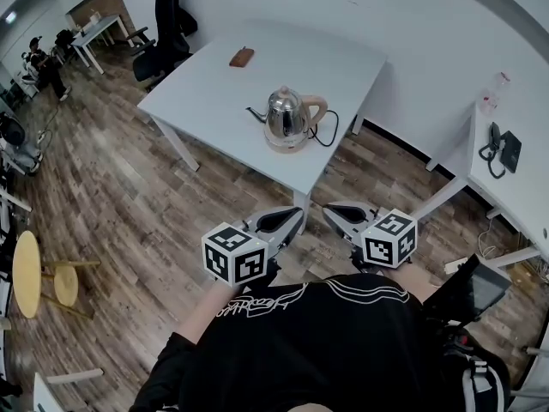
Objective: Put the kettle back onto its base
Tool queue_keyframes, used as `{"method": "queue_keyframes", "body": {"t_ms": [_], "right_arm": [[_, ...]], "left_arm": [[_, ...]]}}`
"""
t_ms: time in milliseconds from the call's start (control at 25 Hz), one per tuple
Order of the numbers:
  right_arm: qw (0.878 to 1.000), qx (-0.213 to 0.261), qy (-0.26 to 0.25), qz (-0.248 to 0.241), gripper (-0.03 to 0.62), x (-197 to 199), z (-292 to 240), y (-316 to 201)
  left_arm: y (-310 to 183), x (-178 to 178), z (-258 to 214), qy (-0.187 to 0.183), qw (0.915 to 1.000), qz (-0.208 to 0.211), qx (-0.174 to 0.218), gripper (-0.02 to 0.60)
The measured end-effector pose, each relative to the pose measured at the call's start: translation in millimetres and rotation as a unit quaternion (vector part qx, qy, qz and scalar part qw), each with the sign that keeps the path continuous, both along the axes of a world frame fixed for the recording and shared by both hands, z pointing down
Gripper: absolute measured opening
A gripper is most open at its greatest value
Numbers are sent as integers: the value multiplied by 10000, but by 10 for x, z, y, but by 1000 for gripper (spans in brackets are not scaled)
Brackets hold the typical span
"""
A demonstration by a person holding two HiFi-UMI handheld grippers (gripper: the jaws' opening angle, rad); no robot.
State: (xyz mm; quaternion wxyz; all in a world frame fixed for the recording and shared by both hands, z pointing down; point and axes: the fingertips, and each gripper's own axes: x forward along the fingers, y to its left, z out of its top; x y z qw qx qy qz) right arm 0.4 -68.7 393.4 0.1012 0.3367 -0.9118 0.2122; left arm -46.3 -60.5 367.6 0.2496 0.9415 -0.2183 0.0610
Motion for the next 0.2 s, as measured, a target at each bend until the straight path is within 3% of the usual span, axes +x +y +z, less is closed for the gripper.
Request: {"method": "queue_keyframes", "body": {"t_ms": [200], "right_arm": [[10000,10,35,0,5,-20,10,-29]], "left_arm": [[-18,-7,31,10,10000,13,-52,5]]}}
